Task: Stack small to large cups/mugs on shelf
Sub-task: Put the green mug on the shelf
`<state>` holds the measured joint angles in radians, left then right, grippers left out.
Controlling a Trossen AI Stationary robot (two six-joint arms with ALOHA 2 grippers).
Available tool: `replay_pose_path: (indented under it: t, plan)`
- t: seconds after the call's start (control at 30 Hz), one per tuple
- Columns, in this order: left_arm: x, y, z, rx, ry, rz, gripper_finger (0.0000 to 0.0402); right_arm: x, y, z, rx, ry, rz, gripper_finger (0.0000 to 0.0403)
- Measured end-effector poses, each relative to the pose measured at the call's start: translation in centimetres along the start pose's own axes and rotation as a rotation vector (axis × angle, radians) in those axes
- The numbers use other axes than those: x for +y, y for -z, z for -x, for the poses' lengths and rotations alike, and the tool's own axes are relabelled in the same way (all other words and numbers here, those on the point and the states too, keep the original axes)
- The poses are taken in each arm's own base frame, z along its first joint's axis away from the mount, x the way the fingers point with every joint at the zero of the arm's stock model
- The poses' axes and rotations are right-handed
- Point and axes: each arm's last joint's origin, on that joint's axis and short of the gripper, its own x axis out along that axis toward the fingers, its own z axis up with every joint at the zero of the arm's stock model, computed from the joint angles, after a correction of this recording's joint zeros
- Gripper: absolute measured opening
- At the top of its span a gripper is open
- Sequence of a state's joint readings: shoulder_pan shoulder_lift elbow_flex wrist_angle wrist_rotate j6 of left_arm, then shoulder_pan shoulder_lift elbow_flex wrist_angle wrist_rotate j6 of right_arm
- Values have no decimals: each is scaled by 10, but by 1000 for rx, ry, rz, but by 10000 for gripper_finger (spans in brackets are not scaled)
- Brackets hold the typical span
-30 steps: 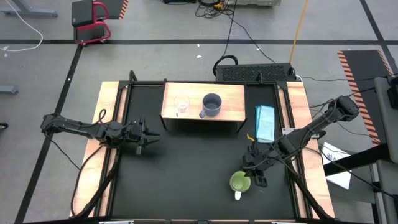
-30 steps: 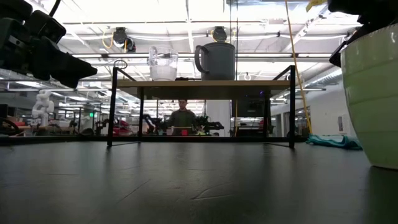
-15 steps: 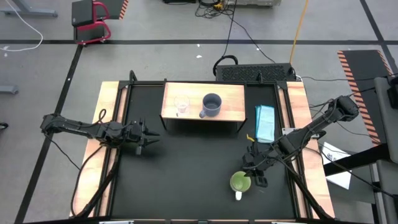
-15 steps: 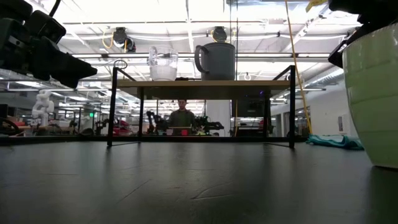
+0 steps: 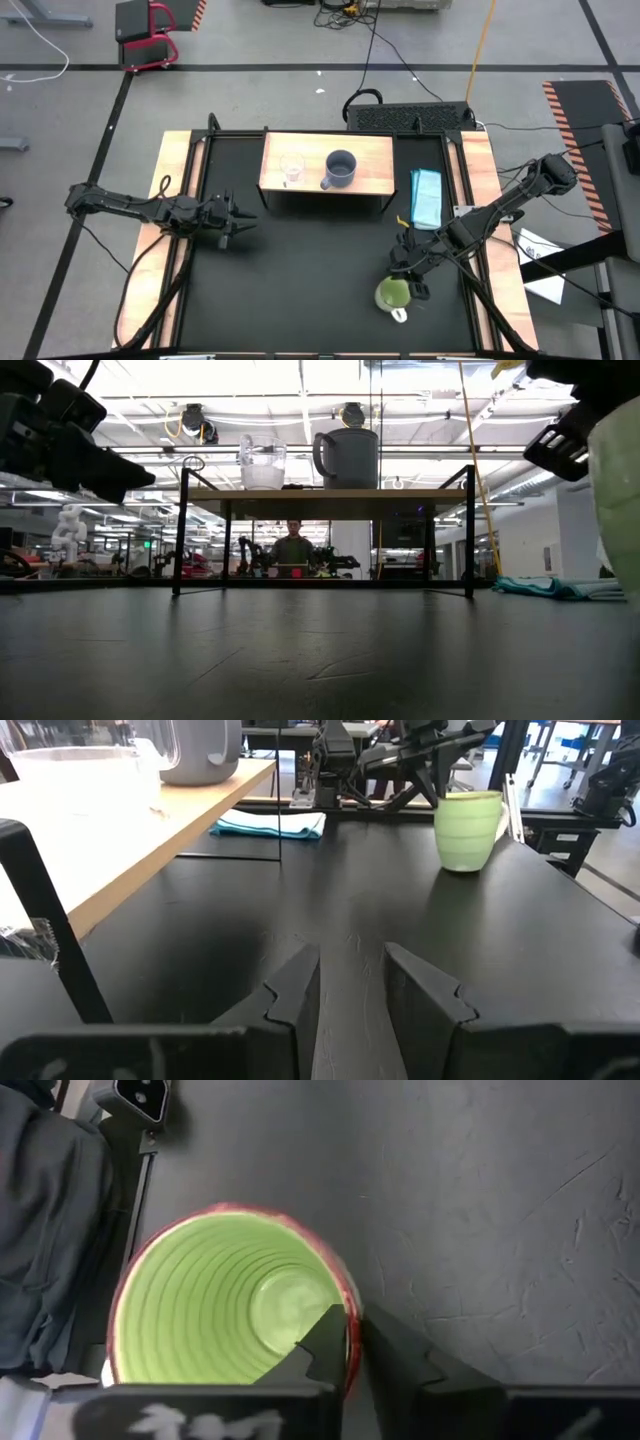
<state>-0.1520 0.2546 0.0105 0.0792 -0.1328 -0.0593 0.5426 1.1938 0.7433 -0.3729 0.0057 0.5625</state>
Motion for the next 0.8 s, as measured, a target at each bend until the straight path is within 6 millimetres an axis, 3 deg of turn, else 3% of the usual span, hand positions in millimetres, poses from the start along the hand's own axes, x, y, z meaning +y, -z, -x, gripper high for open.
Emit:
replay_pose_path:
  t: [0.13,0.43,0.8]
  plan:
    - [0,1,0,8,-1,-1,113,-1,0,0,-1,12,2,7]
    - [0,1,0,9,-1,0,113,-4,-4,0,-21,27,-14,4]
    - [0,2,0,20,0,-1,113,5,-24,15,-170,24,173,2]
